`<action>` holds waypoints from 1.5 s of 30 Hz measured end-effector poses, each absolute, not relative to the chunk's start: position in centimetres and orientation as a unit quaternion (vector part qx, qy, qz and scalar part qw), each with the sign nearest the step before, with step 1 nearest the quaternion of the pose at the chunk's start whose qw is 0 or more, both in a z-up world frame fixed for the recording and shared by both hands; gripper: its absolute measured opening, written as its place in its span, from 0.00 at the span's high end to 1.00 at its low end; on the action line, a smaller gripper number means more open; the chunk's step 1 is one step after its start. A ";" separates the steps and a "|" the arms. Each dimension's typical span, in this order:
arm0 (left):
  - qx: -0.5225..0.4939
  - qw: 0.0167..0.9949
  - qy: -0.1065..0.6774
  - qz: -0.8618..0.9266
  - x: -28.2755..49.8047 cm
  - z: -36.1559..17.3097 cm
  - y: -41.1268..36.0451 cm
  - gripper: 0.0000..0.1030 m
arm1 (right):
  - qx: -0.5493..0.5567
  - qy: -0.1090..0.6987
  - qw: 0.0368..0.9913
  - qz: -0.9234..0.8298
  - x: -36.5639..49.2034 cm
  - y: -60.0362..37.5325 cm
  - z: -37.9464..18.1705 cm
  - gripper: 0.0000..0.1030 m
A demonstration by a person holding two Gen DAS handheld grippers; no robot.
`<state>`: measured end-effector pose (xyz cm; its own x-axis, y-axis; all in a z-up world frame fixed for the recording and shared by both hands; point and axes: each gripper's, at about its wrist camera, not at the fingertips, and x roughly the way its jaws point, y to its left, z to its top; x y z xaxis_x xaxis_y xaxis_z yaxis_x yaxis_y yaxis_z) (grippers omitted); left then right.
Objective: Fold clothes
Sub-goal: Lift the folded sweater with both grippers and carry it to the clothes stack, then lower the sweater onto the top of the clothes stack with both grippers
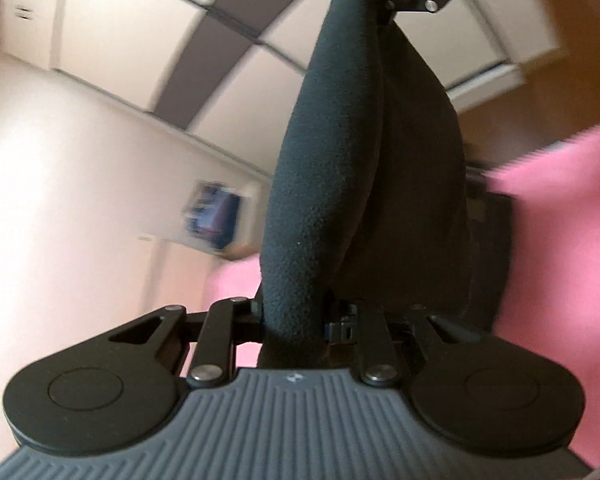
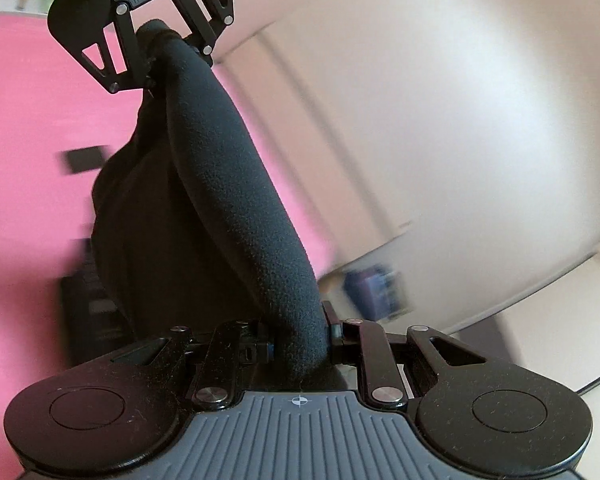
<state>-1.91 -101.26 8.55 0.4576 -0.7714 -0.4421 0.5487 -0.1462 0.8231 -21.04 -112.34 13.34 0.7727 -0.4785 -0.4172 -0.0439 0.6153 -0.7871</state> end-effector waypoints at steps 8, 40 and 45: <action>0.570 0.658 -0.115 -0.478 2.7 -0.7 -110.8 0.80 | -0.449 0.291 0.830 -0.157 -16.6 -120.0 3.3 0.82; 0.656 0.609 -0.063 -0.442 0.9 -18.0 -108.0 0.88 | -0.358 0.419 0.825 -0.124 -16.7 -119.0 -8.3 0.85; 0.639 0.624 -0.072 -0.444 0.7 -16.8 -106.5 0.90 | -0.361 0.397 0.834 -0.126 -19.0 -117.5 -5.1 0.87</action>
<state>0.74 -106.54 -16.83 0.5947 -0.6457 -0.4789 0.4628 -0.2122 0.8607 -19.04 -117.45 -5.11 0.6533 -0.4972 -0.5709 -0.0765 0.7069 -0.7032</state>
